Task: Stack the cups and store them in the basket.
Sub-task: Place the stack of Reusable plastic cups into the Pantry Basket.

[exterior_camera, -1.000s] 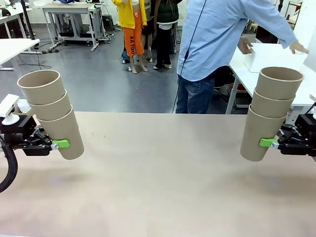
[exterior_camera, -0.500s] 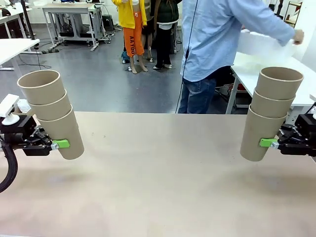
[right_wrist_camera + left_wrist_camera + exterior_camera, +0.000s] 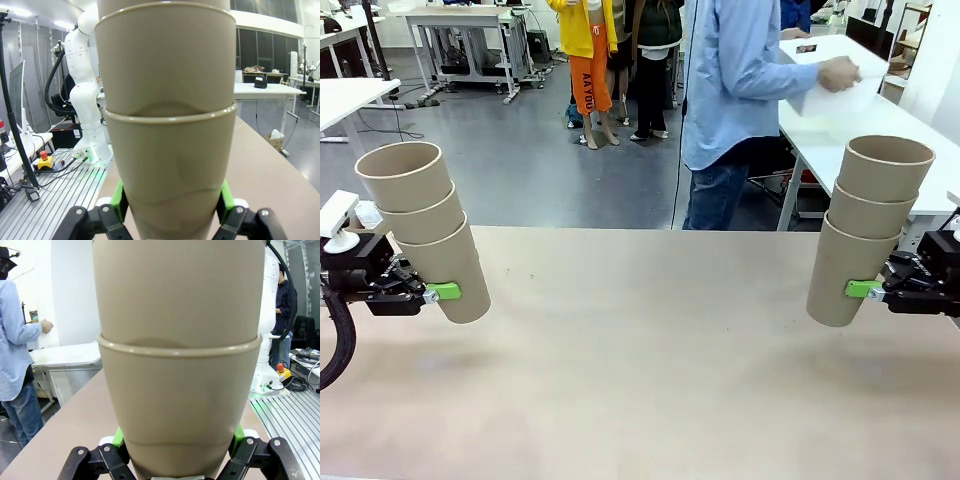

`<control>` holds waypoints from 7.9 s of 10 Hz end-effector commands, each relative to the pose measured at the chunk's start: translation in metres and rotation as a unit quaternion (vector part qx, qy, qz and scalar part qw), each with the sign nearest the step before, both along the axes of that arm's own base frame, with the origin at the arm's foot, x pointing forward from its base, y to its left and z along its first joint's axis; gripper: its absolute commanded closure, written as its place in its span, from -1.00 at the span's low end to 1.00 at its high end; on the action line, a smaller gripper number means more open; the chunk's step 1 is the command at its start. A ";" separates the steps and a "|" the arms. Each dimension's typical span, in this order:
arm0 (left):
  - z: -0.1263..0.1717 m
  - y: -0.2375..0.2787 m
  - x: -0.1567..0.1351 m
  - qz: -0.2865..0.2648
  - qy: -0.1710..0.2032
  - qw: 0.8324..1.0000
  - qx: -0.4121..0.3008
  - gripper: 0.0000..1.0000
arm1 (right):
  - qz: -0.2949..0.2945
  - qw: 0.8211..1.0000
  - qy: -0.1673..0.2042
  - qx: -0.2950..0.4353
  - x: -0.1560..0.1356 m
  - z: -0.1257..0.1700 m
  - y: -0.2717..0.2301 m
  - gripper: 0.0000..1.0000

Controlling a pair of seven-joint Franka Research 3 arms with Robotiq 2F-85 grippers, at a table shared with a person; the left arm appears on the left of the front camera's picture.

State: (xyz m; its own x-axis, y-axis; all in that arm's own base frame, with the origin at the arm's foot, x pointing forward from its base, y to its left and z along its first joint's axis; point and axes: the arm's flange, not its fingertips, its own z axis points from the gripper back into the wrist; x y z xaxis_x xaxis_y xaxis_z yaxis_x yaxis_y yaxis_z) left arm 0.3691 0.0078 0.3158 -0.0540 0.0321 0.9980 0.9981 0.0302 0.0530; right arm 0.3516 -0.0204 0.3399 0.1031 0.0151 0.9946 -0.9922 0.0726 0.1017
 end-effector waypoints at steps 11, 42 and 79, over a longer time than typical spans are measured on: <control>0.004 0.000 0.001 0.004 -0.006 1.000 -0.009 -0.73 | 0.001 1.000 -0.005 -0.001 0.001 0.004 0.003 -0.70; 0.004 0.000 0.001 0.004 -0.006 1.000 -0.009 -0.73 | 0.001 1.000 -0.005 -0.001 0.001 0.004 0.003 -0.70; 0.192 -0.147 -0.066 -0.021 0.068 0.962 0.265 -0.73 | 0.001 1.000 -0.005 -0.001 0.001 0.004 0.003 -0.70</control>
State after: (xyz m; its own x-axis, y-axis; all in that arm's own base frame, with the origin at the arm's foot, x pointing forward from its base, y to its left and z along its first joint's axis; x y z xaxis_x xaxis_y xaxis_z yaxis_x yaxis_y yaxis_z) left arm 0.3079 -0.1130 0.5120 0.0505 -0.4396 0.8968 0.9977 -0.0192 -0.0656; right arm 0.3516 -0.0199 0.3393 0.1042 0.0164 0.9944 -0.9921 0.0720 0.1028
